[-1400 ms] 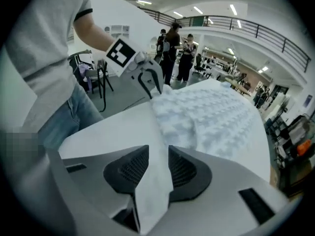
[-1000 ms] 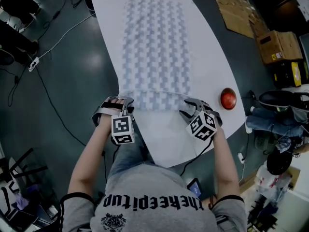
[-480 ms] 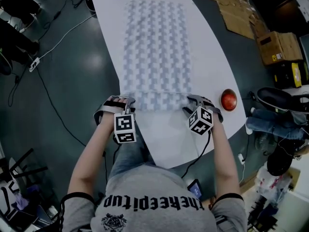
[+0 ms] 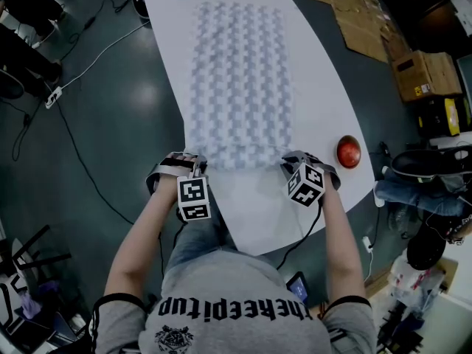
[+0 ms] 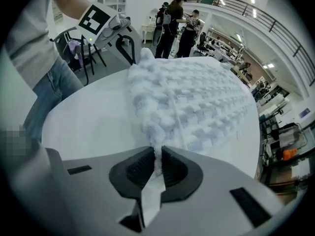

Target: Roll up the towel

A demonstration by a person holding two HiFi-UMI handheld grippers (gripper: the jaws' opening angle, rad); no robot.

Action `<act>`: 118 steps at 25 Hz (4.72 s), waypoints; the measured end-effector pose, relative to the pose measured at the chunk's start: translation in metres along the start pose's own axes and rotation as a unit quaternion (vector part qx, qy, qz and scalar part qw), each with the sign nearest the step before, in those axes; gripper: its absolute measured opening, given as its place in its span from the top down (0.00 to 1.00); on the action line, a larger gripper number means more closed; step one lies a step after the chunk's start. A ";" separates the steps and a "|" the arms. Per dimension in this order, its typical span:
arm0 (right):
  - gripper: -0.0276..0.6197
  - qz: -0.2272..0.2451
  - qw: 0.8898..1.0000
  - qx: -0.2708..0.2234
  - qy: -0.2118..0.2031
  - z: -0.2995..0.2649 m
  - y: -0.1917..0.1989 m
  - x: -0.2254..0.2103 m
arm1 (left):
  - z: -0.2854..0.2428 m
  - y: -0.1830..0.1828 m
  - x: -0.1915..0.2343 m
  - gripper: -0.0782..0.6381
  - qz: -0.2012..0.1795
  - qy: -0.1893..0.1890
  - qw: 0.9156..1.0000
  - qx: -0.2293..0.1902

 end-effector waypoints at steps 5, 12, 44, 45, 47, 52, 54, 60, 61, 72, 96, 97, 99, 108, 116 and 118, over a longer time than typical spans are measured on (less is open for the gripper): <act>0.92 0.000 0.999 -0.002 -0.038 0.017 0.002 0.025 | 0.010 0.000 -0.026 0.87 0.004 0.061 0.998 0.005; 0.92 -0.025 0.993 -0.004 -0.119 0.039 0.006 0.070 | 0.024 0.003 -0.079 0.87 0.016 0.153 0.988 -0.011; 0.89 -0.093 0.995 -0.014 0.035 0.001 -0.019 -0.046 | 0.013 0.014 0.064 0.86 0.037 0.035 0.999 0.000; 0.89 -0.090 0.995 -0.014 0.045 0.000 -0.019 -0.047 | 0.012 0.013 0.067 0.86 0.026 0.019 0.999 0.003; 0.85 -0.092 0.994 -0.018 0.063 -0.001 -0.018 -0.049 | 0.013 0.012 0.073 0.86 0.008 -0.009 1.000 0.006; 0.75 -0.131 0.987 -0.047 0.077 0.011 -0.016 -0.061 | 0.022 0.012 0.085 0.75 0.021 -0.055 0.998 -0.018; 0.75 -0.150 0.984 -0.063 0.077 0.019 -0.015 -0.064 | 0.029 0.015 0.092 0.71 0.041 -0.068 0.996 -0.031; 0.73 -0.196 0.971 -0.100 0.092 0.037 -0.017 -0.077 | 0.054 0.037 0.108 0.70 0.087 -0.094 0.991 -0.048; 0.73 -0.204 0.969 -0.106 0.093 0.039 -0.018 -0.079 | 0.057 0.040 0.108 0.70 0.090 -0.096 0.990 -0.048; 0.71 -0.181 0.977 -0.065 0.096 0.020 -0.018 -0.078 | 0.049 -0.011 0.036 0.64 0.010 -0.036 0.996 -0.078; 0.61 0.028 0.998 -0.031 0.044 0.001 -0.009 -0.007 | 0.002 -0.004 0.037 0.61 0.014 0.006 1.000 -0.016; 0.61 0.034 0.998 -0.027 0.043 -0.001 -0.009 -0.009 | 0.002 -0.004 0.038 0.61 0.016 0.008 1.000 -0.016; 0.61 0.044 0.998 -0.022 0.037 -0.004 -0.011 -0.012 | 0.002 -0.004 0.040 0.61 0.018 0.012 1.000 -0.016; 0.70 -0.010 1.000 -0.024 -0.011 -0.011 -0.009 -0.015 | -0.004 -0.002 0.042 0.66 0.031 0.019 0.999 -0.006; 0.89 -0.023 0.999 -0.022 0.012 -0.003 -0.009 -0.011 | -0.003 -0.001 0.034 0.85 0.013 -0.013 1.000 0.011; 0.91 -0.027 0.999 -0.024 0.007 0.001 -0.008 -0.004 | 0.000 -0.001 0.027 0.85 0.010 -0.002 1.000 0.010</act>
Point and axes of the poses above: the fingertips, and each gripper's own axes: z backward along the fingers, x to its left, y out of its underside, the point moved 3 cm from there along z, backward along the fingers, and after that the axes turned 8 degrees about y, right-handed, at the moved point
